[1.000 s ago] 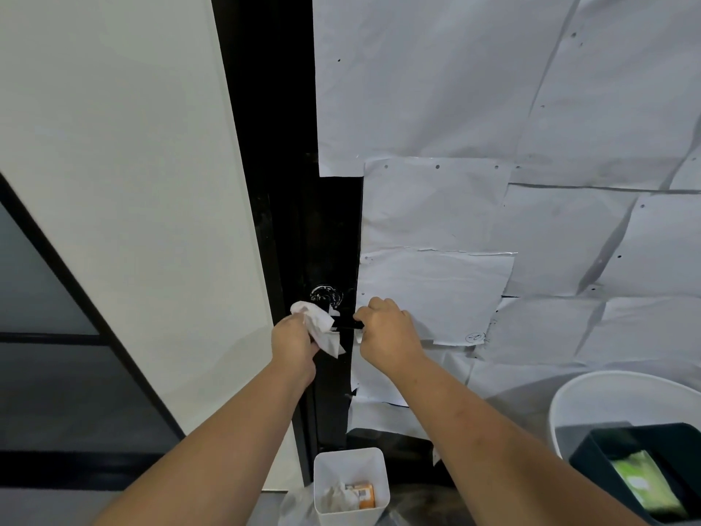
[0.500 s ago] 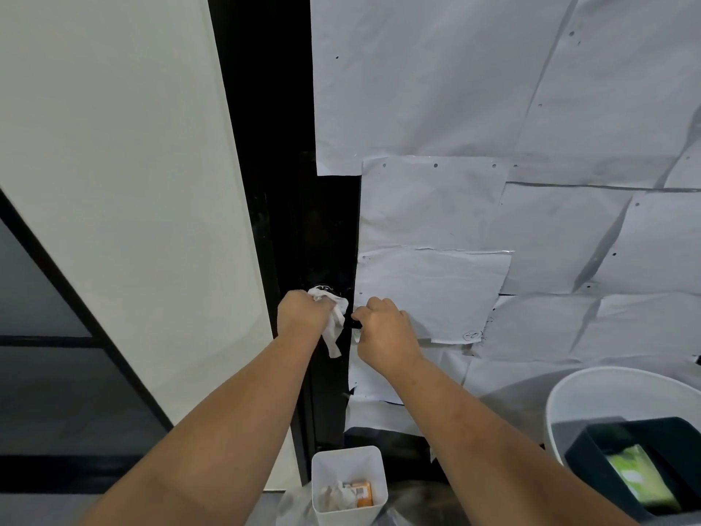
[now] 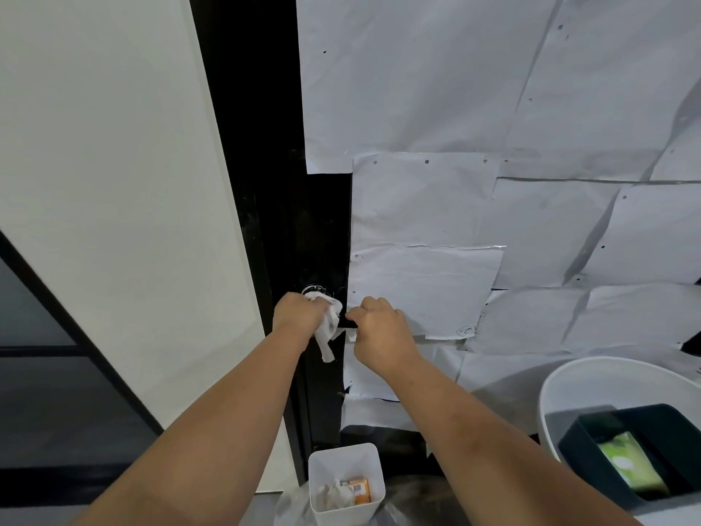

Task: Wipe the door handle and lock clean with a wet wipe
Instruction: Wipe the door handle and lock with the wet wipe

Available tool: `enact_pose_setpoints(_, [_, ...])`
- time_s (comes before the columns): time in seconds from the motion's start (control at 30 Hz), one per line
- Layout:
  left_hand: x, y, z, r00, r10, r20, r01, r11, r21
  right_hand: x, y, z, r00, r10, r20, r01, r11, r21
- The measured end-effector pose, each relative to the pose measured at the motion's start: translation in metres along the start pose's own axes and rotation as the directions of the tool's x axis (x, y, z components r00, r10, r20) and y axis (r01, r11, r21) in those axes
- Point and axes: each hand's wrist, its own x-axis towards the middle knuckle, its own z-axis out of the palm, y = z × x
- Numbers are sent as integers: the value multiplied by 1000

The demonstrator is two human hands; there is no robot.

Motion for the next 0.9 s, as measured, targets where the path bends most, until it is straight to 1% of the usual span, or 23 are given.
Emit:
enact_pose_setpoints(0.07, [0,-3,0,999,-25,29,28,990,-140,0,0,0,1000,1,-1,-1,1000,1])
enact_pose_setpoints(0.13, [-2,-3,-1,994,-73,85,92,965,-247,-1,-1,0,1000,2,-1,-2,1000,11])
enact_pose_setpoints(0.23, [-1,-1,0,975,-187,117,211,943,-256,-2,0,0,1000,-1,-13,2,1000,18])
enact_pose_setpoints(0.3, [1,0,1,974,-190,124,216,944,-248,-1,0,0,1000,0,-25,0,1000,16])
enact_pose_setpoints(0.33, [2,-1,1,980,-160,114,183,957,-224,0,0,0,1000,2,-28,-2,1000,13])
enact_pose_setpoints(0.4, [2,-2,0,996,-54,65,64,986,-154,1,0,1,1000,4,-26,-4,1000,5])
enact_pose_setpoints(0.43, [1,-2,-1,999,-3,34,6,995,-100,1,0,1,1000,5,-25,-5,1000,4])
enact_pose_setpoints(0.5, [-4,4,-3,997,71,5,-71,996,62,2,-1,2,1000,7,-23,-7,1000,7])
enact_pose_setpoints(0.57, [-11,13,-1,998,55,-7,-50,951,306,2,-1,2,1000,10,-19,-10,1000,10])
enact_pose_setpoints(0.6, [-17,18,0,1000,17,-22,-6,896,444,2,-1,1,1000,10,-15,-9,1000,10])
enact_pose_setpoints(0.63, [-19,22,1,999,-9,-32,24,843,538,1,0,1,1000,8,-11,-8,1000,9])
enact_pose_setpoints(0.7, [-20,26,1,999,-26,-19,32,781,623,0,0,0,1000,-3,-9,3,1000,2])
enact_pose_setpoints(0.77, [-18,26,-2,1000,-19,4,12,758,653,-2,0,0,1000,-10,-7,10,1000,5])
enact_pose_setpoints(0.83, [-20,21,-2,998,65,-9,-42,746,665,-2,1,0,1000,-15,-10,15,1000,10])
enact_pose_setpoints(0.9, [-23,13,-2,979,197,-48,-119,751,649,-1,1,0,1000,-12,-13,13,1000,12])
